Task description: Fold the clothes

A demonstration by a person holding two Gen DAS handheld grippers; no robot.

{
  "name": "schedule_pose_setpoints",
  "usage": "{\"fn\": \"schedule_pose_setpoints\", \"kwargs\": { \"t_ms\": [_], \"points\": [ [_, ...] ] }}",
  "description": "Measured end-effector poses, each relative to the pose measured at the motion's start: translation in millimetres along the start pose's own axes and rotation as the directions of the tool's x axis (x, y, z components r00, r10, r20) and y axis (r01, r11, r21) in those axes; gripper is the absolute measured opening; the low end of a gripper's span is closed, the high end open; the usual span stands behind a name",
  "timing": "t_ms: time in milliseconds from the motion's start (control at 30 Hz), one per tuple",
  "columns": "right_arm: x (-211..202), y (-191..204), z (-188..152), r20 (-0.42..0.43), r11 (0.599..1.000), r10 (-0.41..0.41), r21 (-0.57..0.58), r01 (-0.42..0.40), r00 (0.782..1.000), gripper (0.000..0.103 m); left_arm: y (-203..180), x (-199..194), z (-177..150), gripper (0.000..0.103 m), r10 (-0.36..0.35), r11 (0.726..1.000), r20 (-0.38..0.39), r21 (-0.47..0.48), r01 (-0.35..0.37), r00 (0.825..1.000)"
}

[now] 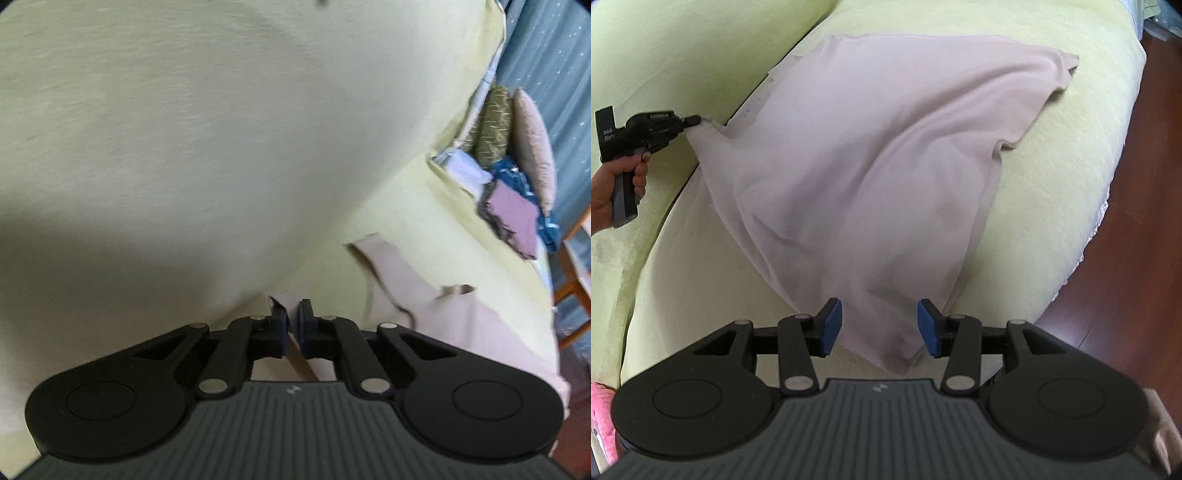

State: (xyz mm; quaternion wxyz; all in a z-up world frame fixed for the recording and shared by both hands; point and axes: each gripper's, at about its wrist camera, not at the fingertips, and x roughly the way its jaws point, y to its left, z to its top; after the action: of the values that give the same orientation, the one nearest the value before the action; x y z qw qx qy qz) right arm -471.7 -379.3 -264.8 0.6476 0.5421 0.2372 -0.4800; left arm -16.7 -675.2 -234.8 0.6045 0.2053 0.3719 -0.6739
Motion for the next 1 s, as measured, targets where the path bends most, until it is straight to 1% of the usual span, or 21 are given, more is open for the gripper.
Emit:
{"fn": "schedule_pose_setpoints", "kwargs": {
  "t_ms": [33, 67, 167, 233, 300, 333, 367, 433, 467, 533, 567, 600, 633, 667, 700, 767, 833, 900, 933, 967, 1000],
  "points": [
    [0.7, -0.6, 0.5, -0.003, 1.000, 0.000, -0.002, 0.000, 1.000, 0.041, 0.2, -2.1, -2.4, 0.004, 0.012, 1.000, 0.010, 0.006, -0.012, 1.000],
    [1.2, -1.0, 0.6, -0.005, 1.000, 0.001, -0.004, -0.001, 1.000, 0.041, -0.6, -1.9, -6.4, 0.007, 0.049, 0.999, -0.004, 0.022, -0.049, 0.999],
    [1.4, -0.4, -1.4, -0.009, 1.000, 0.003, -0.009, -0.003, 1.000, 0.041, -0.5, -3.3, -18.2, 0.008, 0.134, 0.990, -0.048, 0.045, -0.132, 0.990],
    [1.5, 0.6, -3.0, -0.012, 1.000, 0.009, -0.014, -0.010, 1.000, 0.041, 2.5, -1.6, -23.9, 0.009, 0.127, 0.991, -0.075, 0.044, -0.124, 0.989],
    [1.7, 1.2, -4.7, -0.017, 1.000, 0.015, -0.015, -0.015, 1.000, 0.041, 6.6, 0.6, -27.2, 0.017, 0.111, 0.993, -0.096, 0.037, -0.108, 0.989],
    [1.8, 1.3, -5.7, -0.019, 1.000, 0.017, -0.016, -0.018, 1.000, 0.041, 8.8, -1.9, -28.3, 0.018, 0.093, 0.995, -0.088, 0.028, -0.091, 0.992],
    [1.6, 1.2, -5.9, -0.018, 1.000, 0.018, -0.017, -0.018, 1.000, 0.041, 10.5, -7.0, -28.5, 0.020, 0.083, 0.996, -0.060, 0.017, -0.083, 0.995],
    [0.8, 0.8, -7.8, -0.018, 1.000, 0.020, -0.020, -0.020, 1.000, 0.041, 11.5, -16.4, -29.5, 0.026, 0.068, 0.998, -0.025, -0.009, -0.069, 0.997],
    [0.5, -0.5, -8.7, -0.017, 1.000, 0.019, -0.023, -0.020, 1.000, 0.041, 9.0, -17.9, -31.5, 0.032, 0.068, 0.998, -0.027, 0.003, -0.068, 0.997],
    [0.3, -1.3, -10.7, -0.015, 0.999, 0.019, -0.026, -0.019, 1.000, 0.042, 5.2, -22.8, -35.2, 0.037, 0.064, 0.998, -0.023, 0.022, -0.064, 0.998],
    [-0.7, -0.9, -11.8, -0.013, 1.000, 0.018, -0.025, -0.019, 1.000, 0.043, 2.7, -30.0, -40.2, 0.043, 0.054, 0.998, -0.005, 0.045, -0.054, 0.999],
    [-1.5, -0.6, -13.5, -0.013, 0.999, 0.020, -0.025, -0.021, 1.000, 0.043, 2.5, -30.5, -41.0, 0.043, 0.056, 0.997, -0.002, 0.047, -0.056, 0.998],
    [-2.2, 0.2, -15.8, -0.013, 0.999, 0.023, -0.025, -0.023, 1.000, 0.044, 7.2, -36.5, -44.0, 0.046, 0.057, 0.998, 0.020, 0.028, -0.057, 0.998],
    [-2.8, 1.2, -17.5, -0.014, 0.999, 0.025, -0.026, -0.025, 1.000, 0.046, 10.5, -37.1, -44.6, 0.058, 0.067, 0.998, 0.026, 0.008, -0.067, 0.997],
    [-3.3, 2.8, -18.3, -0.014, 0.999, 0.026, -0.027, -0.026, 1.000, 0.046, 12.7, -36.6, -44.4, 0.066, 0.082, 0.997, 0.030, -0.001, -0.082, 0.996],
    [-3.7, 7.2, -22.7, -0.012, 0.999, 0.031, -0.030, -0.032, 0.999, 0.047, 21.3, -31.9, -41.4, 0.067, 0.126, 0.992, 0.038, 0.000, -0.126, 0.991],
    [-6.5, 10.6, -25.5, -0.009, 0.999, 0.034, -0.028, -0.034, 0.999, 0.047, 24.5, -29.3, -39.0, 0.066, 0.103, 0.995, 0.001, -0.008, -0.103, 0.995],
    [-10.4, 12.2, -27.5, -0.005, 0.999, 0.039, -0.029, -0.040, 0.999, 0.047, 20.0, -27.6, -40.2, 0.062, 0.043, 0.999, -0.050, 0.014, -0.042, 0.998],
    [-10.8, 14.0, -29.3, -0.005, 0.999, 0.042, -0.032, -0.042, 0.999, 0.048, 13.3, -29.1, -47.1, 0.062, -0.014, 0.998, -0.086, 0.059, 0.019, 0.996],
    [-10.6, 15.2, -30.9, -0.006, 0.999, 0.042, -0.034, -0.043, 0.999, 0.048, 5.8, -29.0, -55.5, 0.062, -0.072, 0.991, -0.132, 0.101, 0.085, 0.989],
    [-10.0, 15.8, -31.5, -0.006, 0.998, 0.043, -0.034, -0.043, 0.999, 0.048, 2.7, -27.7, -59.4, 0.061, -0.094, 0.987, -0.154, 0.117, 0.113, 0.984]
  ]
}}
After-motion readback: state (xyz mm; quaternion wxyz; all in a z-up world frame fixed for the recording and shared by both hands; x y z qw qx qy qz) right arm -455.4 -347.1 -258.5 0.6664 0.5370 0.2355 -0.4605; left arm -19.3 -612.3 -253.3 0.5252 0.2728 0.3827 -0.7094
